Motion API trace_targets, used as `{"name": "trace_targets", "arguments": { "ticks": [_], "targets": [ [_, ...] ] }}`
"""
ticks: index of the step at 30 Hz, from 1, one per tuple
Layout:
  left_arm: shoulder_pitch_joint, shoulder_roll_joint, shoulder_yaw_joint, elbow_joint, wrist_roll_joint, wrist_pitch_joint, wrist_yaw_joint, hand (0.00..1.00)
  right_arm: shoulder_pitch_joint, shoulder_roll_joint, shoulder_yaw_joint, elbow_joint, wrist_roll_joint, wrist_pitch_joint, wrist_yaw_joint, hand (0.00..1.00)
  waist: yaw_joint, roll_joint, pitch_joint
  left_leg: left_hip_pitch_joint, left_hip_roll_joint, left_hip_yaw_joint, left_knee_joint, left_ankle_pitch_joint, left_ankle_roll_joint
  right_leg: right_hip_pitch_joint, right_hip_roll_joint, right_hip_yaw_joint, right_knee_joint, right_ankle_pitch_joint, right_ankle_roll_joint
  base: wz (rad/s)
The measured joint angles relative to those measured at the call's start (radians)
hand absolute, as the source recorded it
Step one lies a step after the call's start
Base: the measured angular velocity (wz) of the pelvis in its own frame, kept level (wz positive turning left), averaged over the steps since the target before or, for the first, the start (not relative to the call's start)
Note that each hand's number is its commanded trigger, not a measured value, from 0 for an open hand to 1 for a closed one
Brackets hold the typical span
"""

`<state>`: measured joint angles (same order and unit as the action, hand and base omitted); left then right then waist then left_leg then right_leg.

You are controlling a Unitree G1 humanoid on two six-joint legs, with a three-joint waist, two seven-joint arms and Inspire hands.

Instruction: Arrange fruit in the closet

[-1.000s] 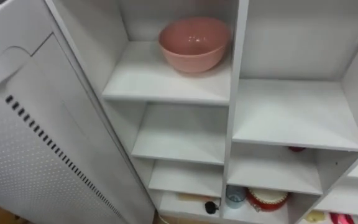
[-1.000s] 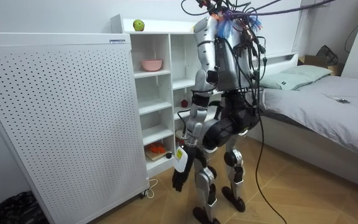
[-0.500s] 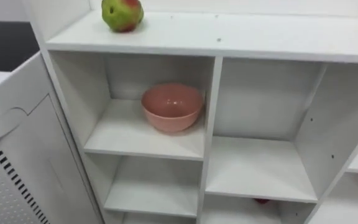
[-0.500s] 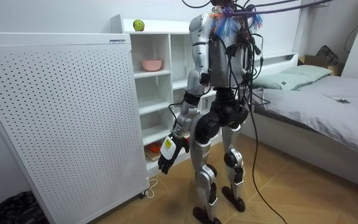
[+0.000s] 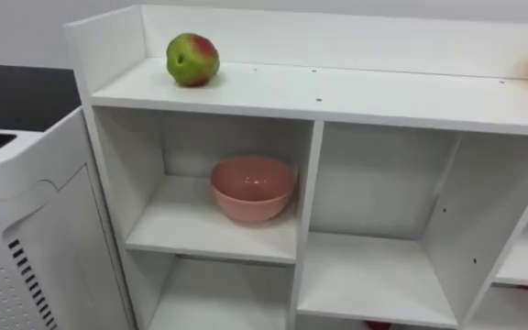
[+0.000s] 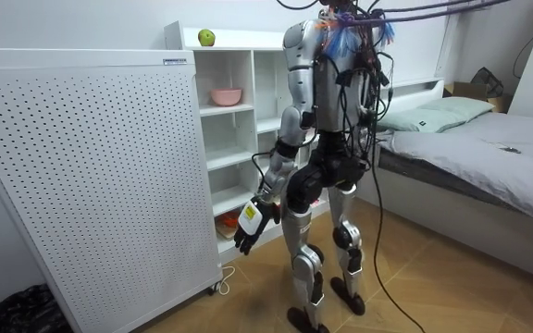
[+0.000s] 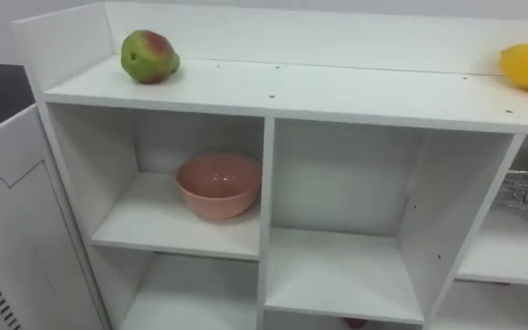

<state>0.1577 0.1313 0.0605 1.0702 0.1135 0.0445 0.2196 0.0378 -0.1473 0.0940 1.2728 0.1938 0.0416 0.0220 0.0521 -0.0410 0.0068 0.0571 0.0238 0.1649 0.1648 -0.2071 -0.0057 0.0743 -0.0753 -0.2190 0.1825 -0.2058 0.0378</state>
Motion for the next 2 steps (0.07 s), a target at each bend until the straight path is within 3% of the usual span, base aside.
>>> {"name": "trace_targets", "arguments": {
  "ticks": [2],
  "targets": [
    [-0.001,-0.001,0.014,0.010,0.000,0.002,-0.020,0.00,0.002,0.000,0.000,0.000,0.000,0.000,0.004,0.00,-0.002,0.002,0.0017,0.017,-0.001,0.000,-0.002,-0.001,-0.001,0.020,0.001,0.000,-0.012,0.001,0.001,0.00]
  ]
}}
